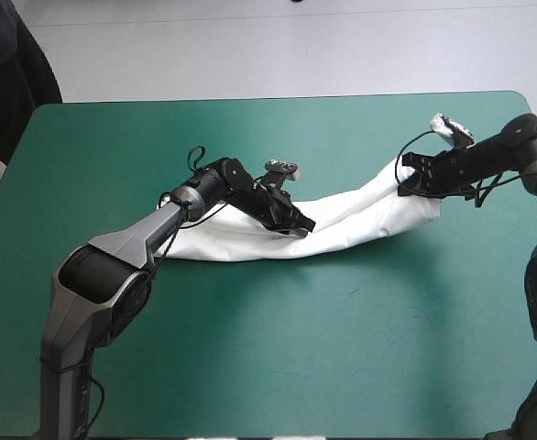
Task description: Fold the cloth
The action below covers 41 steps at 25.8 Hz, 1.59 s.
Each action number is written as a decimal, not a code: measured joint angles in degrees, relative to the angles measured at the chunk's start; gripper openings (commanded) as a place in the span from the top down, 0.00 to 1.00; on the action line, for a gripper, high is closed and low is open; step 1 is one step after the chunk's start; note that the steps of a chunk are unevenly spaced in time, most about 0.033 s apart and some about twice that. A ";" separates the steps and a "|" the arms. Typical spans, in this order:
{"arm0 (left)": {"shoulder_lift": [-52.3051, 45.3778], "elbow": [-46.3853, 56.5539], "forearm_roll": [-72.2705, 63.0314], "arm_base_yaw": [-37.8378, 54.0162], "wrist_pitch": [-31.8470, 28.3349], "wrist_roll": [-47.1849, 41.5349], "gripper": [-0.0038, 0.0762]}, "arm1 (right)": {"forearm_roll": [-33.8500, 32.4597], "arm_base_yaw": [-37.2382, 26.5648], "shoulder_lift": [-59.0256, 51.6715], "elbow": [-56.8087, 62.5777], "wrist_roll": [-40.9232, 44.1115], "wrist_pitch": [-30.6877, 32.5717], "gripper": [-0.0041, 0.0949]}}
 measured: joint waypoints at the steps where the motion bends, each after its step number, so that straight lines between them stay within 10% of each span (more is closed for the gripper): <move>1: 0.00 0.00 0.00 -0.06 0.00 0.00 0.96 | 0.00 0.17 -0.70 -0.88 0.28 0.15 0.97; 21: -5.84 -5.97 1.33 4.43 7.03 -0.20 0.96 | -1.14 2.82 -6.01 -5.99 2.36 1.33 0.97; 41: -29.50 -13.38 11.12 17.57 21.42 -8.53 0.96 | 0.44 27.87 -0.01 -12.74 6.59 -4.78 0.97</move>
